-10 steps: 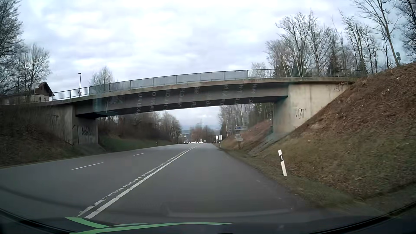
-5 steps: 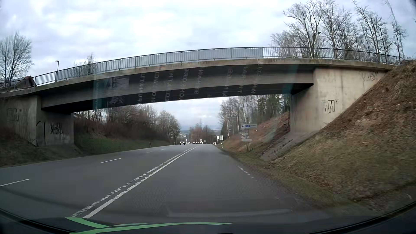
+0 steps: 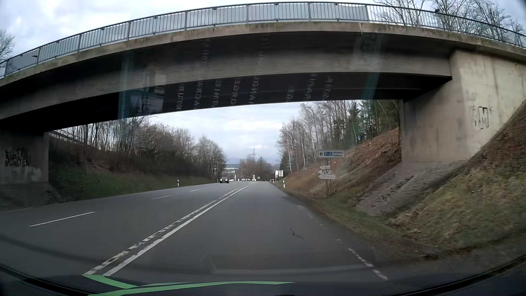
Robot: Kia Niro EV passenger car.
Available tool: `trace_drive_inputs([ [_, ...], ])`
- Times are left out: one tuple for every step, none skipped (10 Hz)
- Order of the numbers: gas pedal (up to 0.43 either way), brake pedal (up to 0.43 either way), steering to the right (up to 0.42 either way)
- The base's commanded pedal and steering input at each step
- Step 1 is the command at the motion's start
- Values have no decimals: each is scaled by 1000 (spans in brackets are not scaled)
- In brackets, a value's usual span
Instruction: Follow the waypoints while adhering to traffic rules and regulations
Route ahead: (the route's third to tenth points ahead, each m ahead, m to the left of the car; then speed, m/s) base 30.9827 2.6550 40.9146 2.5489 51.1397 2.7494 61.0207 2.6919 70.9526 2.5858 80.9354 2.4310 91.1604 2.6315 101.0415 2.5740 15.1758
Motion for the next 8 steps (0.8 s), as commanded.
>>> trace_drive_inputs([
  [20, 0, 0],
  [28, 0, 0],
  [28, 0, 0],
  [28, 0, 0],
  [28, 0, 0],
  [28, 0, 0],
  [28, 0, 0],
  [28, 0, 0],
])
